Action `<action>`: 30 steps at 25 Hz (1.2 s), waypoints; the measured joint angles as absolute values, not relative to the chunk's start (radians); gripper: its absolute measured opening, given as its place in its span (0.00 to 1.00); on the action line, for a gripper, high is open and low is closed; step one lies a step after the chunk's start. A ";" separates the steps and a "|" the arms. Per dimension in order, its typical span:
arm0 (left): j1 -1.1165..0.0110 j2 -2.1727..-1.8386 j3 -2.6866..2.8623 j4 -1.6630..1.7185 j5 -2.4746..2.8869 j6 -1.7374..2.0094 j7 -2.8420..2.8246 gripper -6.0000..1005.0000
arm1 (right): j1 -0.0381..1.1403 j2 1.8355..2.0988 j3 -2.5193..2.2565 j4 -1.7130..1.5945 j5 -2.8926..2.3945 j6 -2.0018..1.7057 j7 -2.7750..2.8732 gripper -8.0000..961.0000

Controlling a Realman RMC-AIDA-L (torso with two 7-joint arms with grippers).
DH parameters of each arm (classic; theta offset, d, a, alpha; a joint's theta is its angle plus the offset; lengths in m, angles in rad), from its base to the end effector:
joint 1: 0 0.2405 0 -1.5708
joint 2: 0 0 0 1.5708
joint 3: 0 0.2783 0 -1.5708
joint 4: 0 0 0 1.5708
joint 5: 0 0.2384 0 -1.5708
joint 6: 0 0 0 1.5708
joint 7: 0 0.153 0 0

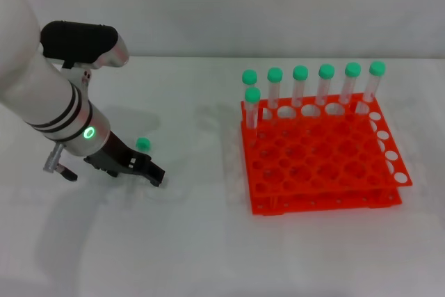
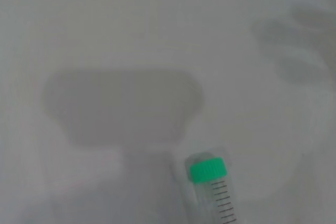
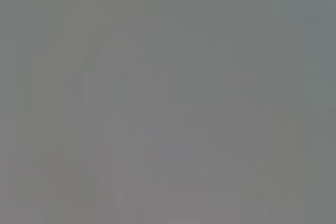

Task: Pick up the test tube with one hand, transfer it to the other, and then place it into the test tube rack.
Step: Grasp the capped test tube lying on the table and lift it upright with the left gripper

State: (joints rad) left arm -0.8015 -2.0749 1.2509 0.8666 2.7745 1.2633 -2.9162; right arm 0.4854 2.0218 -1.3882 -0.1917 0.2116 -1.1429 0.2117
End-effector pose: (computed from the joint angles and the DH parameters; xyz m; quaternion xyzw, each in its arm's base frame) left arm -0.2422 0.4496 -0.0411 -0.7916 -0.5236 0.1679 0.2666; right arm 0.3761 0.4049 0.0584 -0.5862 0.2140 0.3361 0.7054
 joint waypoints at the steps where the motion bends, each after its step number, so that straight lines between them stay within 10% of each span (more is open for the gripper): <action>1: -0.802 -2.074 1.251 0.867 2.776 1.263 -2.919 0.89 | 0.485 2.022 -1.388 -0.192 0.211 -1.143 0.212 0.91; 30: -0.813 -2.072 1.248 0.873 2.832 1.366 -2.937 0.65 | 0.486 2.025 -1.388 -0.191 0.209 -1.147 0.215 0.91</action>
